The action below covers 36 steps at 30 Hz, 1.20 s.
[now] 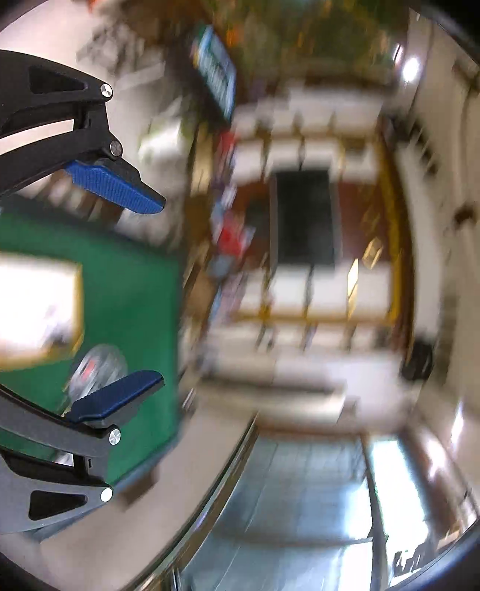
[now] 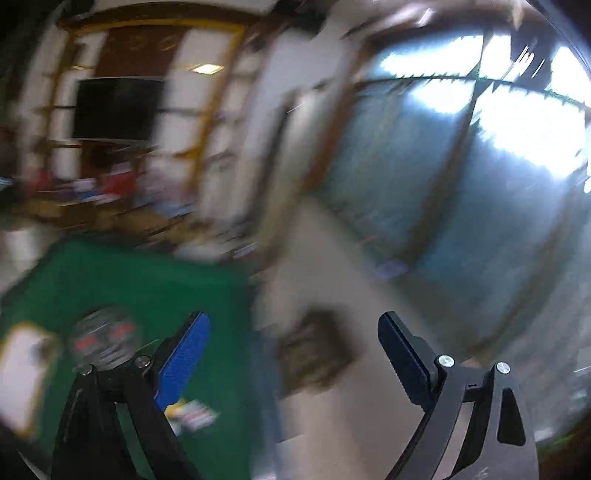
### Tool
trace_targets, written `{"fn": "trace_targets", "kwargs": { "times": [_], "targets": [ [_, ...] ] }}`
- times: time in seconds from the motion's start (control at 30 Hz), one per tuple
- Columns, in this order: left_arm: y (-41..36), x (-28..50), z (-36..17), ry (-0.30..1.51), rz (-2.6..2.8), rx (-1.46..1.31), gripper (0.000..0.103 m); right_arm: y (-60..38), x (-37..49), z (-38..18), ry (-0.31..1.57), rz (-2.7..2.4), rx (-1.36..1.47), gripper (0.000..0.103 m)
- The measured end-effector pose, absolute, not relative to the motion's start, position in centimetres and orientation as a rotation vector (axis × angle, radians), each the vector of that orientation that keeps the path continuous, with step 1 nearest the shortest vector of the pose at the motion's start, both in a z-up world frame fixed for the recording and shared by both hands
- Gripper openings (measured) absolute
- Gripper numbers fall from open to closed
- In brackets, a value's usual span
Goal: Organize rigid objects
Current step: 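Open both tools over the tray and swing them back toward the pile, then grasp the white pill bottle with the left tool and lift it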
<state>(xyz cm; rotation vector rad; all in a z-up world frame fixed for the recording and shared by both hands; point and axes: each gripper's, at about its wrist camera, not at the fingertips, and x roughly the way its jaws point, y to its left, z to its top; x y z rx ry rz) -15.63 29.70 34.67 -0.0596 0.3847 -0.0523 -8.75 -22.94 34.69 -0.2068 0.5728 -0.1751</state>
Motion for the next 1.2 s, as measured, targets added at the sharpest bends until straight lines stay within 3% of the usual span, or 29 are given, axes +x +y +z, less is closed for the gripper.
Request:
{"fn": "trace_targets", "kwargs": {
  "times": [0.17,0.33,0.47,0.7,0.8,0.9,1.2],
  "targets": [
    [20.4,-12.9,26.5,0.509,-0.399,-0.176,0.089,-21.2,-6.6,16.9,0.793,0.168,0.109,0.091],
    [14.0,-9.1,18.9,0.633,-0.448,-0.267,0.089,-20.1,-3.0,5.4,0.99,0.279,0.37,0.075],
    [11.9,-9.4,13.9,0.736,-0.433,-0.281,0.089,-20.0,-3.4,3.6,0.998,0.186,0.313,0.074],
    [12.4,-9.9,10.2,0.787,-0.392,-0.298,0.089,-19.1,0.2,0.9,1.006,0.119,0.262,0.074],
    [13.1,-10.4,10.1,0.78,-0.386,-0.273,0.089,-19.0,0.2,0.1,1.029,0.232,0.321,0.064],
    [12.7,-10.2,9.7,0.781,-0.387,-0.24,0.089,-18.7,-1.2,0.3,1.039,0.389,0.342,0.064],
    [5.5,-7.5,5.9,0.922,-0.481,-0.164,0.089,-27.0,-3.2,1.7,0.802,0.158,0.517,0.07]
  ]
}}
